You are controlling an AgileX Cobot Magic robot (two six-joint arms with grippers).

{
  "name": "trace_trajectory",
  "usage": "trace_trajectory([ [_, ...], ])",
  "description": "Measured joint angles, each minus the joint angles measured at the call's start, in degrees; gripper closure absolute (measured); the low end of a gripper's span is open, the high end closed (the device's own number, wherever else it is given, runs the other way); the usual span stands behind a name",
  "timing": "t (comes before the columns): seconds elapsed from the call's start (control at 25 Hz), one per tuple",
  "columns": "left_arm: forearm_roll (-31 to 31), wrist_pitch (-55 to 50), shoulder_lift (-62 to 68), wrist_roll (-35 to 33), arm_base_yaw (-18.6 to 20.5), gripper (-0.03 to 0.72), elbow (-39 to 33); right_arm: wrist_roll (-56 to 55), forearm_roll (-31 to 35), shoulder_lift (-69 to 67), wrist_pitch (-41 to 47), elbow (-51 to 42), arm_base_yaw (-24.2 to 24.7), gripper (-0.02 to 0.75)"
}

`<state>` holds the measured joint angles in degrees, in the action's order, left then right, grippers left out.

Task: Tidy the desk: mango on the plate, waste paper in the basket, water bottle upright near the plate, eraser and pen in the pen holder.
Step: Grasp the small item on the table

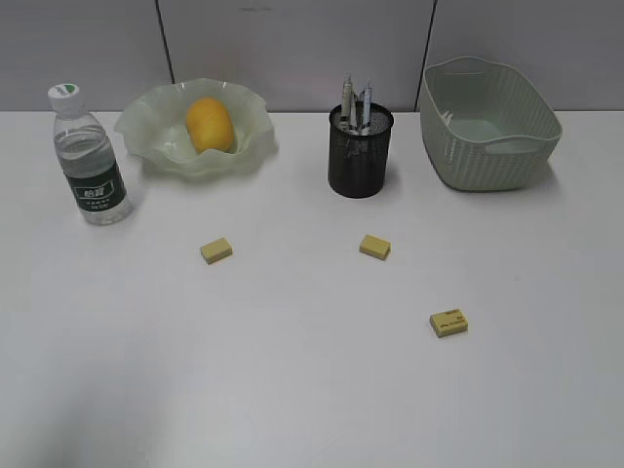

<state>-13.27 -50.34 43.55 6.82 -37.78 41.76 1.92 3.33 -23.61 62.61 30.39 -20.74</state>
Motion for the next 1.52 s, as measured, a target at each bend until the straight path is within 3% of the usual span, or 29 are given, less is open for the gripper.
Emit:
trace_trajectory([
  [0.28,0.54,-1.24,26.67,-1.5,0.0,0.18,15.46,0.0,0.0,0.0,-0.05,0.0,0.0,0.24],
  [0.48,3.84,-4.07,41.74,-8.05,0.3,0.185,26.73,0.0,0.0,0.0,-0.05,0.0,0.0,0.24],
  [0.64,10.01,-6.51,51.88,-14.0,3.72,0.188,33.72,0.0,0.0,0.0,-0.11,-0.05,0.0,0.24],
  [0.76,15.21,-7.17,58.04,-16.34,8.24,0.188,37.37,0.0,0.0,0.0,-0.41,-0.23,0.0,0.24],
  [0.88,16.23,-7.3,62.74,-16.83,10.74,0.19,40.66,0.0,0.0,0.0,-0.69,-0.28,0.0,0.24],
  [1.52,16.4,-8.3,81.09,-19.66,11.36,0.19,52.12,0.0,0.0,0.0,-0.95,-0.28,0.0,0.241],
])
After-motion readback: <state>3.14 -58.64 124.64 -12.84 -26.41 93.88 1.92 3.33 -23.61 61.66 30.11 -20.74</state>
